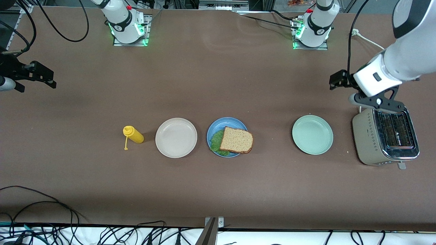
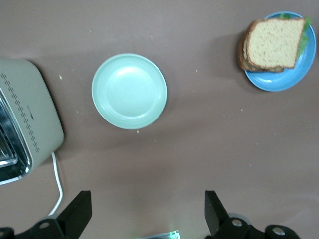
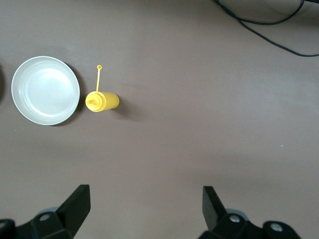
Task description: Make sandwich in blue plate with both arms
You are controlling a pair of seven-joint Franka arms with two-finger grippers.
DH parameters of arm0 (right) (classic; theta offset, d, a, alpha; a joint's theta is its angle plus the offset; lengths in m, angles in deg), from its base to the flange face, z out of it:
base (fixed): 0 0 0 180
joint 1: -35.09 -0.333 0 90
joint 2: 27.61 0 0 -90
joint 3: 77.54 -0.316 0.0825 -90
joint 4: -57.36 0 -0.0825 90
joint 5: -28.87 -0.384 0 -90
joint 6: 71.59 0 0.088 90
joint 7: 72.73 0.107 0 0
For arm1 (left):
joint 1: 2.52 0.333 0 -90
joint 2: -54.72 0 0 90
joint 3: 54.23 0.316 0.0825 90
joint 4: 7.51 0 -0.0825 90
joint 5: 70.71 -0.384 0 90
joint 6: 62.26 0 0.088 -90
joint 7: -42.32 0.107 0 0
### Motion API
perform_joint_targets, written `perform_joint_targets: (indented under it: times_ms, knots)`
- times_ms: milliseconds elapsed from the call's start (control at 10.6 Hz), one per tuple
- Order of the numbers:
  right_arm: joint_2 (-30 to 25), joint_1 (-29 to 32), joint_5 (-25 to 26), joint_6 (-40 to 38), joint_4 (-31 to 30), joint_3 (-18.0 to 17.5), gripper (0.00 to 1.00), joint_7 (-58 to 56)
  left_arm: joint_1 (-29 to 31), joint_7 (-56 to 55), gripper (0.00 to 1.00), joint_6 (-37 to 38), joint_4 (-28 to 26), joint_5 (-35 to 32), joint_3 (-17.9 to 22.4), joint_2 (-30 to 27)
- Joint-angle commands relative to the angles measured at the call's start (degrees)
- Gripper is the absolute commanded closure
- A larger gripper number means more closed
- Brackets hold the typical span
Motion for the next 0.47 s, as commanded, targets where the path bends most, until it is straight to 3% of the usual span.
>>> perform_joint_targets:
  times_ms: [0, 376]
  knots:
    - [0.2, 0.0, 0.8, -1.3, 1.1, -0.1, 0.00, -0.1, 4.4, 1.0, 0.00, -2.3, -11.7, 3.2, -1.9, -11.7]
    - [0.2, 0.0, 0.9, -1.3, 1.1, 0.0, 0.00, 0.0, 3.7, 0.9, 0.00, -2.2, -11.3, -1.5, -2.0, -12.1]
